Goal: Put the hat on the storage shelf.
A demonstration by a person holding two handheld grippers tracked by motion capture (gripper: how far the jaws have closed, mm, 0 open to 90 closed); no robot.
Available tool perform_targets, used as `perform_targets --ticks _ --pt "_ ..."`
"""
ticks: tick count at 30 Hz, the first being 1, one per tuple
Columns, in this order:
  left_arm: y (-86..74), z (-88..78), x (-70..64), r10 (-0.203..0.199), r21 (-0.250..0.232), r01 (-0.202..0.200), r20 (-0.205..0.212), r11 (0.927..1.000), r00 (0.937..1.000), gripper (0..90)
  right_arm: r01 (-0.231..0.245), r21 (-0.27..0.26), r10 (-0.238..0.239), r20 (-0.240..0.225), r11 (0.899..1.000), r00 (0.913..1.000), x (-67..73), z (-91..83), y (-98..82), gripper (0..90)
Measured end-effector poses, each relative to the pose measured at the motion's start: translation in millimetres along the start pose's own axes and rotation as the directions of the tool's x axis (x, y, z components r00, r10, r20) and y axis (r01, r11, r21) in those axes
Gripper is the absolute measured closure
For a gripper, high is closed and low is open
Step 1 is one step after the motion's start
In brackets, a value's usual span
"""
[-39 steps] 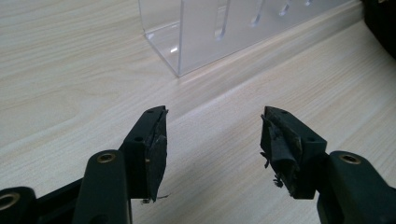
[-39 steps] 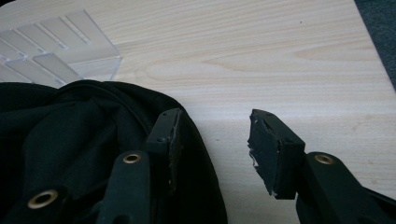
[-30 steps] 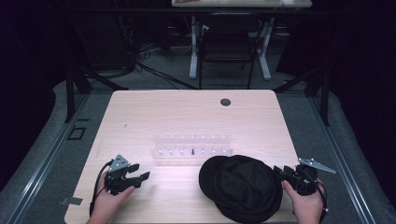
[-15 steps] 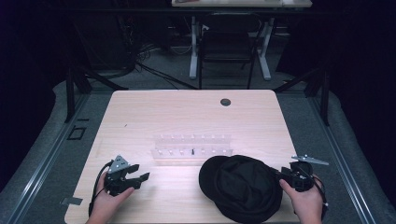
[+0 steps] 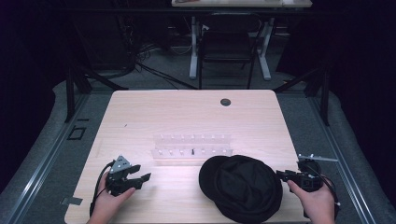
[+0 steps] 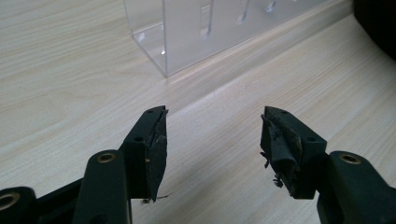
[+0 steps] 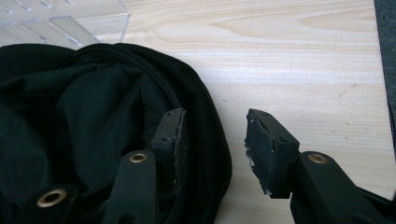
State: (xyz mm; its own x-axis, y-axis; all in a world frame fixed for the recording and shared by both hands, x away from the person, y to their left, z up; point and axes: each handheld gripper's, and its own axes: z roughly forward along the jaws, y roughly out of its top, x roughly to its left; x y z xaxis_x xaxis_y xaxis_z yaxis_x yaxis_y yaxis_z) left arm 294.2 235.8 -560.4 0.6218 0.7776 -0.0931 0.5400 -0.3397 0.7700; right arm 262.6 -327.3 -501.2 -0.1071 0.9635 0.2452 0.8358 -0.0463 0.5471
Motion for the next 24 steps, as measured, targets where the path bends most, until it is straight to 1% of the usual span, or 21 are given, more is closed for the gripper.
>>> perform_targets --ticks 1,2,3,5,6,8,10,13,15,18,19,24 --pt "0.0 -0.1 -0.1 -0.001 0.001 0.001 0.0 1.0 1.0 41.5 -0.022 -0.018 0.022 -0.022 1.0 0.9995 2.2 0.7 -0.8 56.6" --pt "-0.1 0.0 -0.1 -0.001 0.001 0.001 0.0 1.0 1.0 41.6 -0.018 -0.012 0.018 -0.027 1.0 0.9995 3.0 -0.5 -0.7 56.6" --pt "-0.1 0.0 -0.1 -0.001 0.001 0.001 0.001 1.0 1.0 41.6 -0.018 -0.008 0.018 -0.022 1.0 0.9996 4.0 -1.5 -0.7 56.6" --pt "-0.1 0.0 -0.2 -0.001 0.001 0.001 0.001 1.0 1.0 41.6 -0.002 0.026 0.003 -0.044 1.0 0.999 4.7 -2.4 -0.5 55.3" --pt "-0.1 0.0 -0.2 -0.002 0.0 0.002 0.001 1.0 1.0 41.6 0.009 0.043 -0.007 -0.045 0.999 0.999 5.7 -2.4 -0.7 54.6" --pt "-0.1 0.0 -0.3 -0.001 0.0 0.001 0.001 1.0 1.0 41.6 0.031 0.05 -0.03 -0.029 0.998 0.9991 7.9 -3.3 -1.3 54.5" --pt "-0.2 0.2 -0.5 -0.003 0.001 0.003 0.002 1.0 1.0 41.6 0.039 0.061 -0.036 -0.041 0.997 0.9985 8.4 -4.4 -1.3 55.0" --pt "-0.2 0.4 -0.5 -0.004 -0.001 0.004 0.002 1.0 1.0 41.6 0.016 0.089 -0.013 -0.044 0.996 0.999 8.7 -5.1 -0.4 60.7" --pt "-0.1 0.2 -0.3 -0.003 -0.001 0.003 0.001 1.0 1.0 41.5 0.017 0.113 -0.011 -0.049 0.993 0.9987 7.8 -4.3 0.3 66.0" --pt "-0.1 -0.3 0.2 0.0 0.003 0.0 0.001 1.0 1.0 41.6 0.019 0.145 -0.012 -0.047 0.989 0.9988 7.5 -0.3 -0.4 67.7" --pt "-0.1 -0.3 0.2 0.0 0.003 0.0 0.001 1.0 1.0 41.6 0.022 0.156 -0.016 -0.037 0.988 0.9992 7.0 1.4 -1.1 67.6" --pt "-0.3 -0.1 -0.2 -0.002 0.0 0.002 0.001 1.0 1.0 41.6 0.0 0.186 0.002 -0.006 0.983 1.0 0.7 8.9 -5.3 67.9"
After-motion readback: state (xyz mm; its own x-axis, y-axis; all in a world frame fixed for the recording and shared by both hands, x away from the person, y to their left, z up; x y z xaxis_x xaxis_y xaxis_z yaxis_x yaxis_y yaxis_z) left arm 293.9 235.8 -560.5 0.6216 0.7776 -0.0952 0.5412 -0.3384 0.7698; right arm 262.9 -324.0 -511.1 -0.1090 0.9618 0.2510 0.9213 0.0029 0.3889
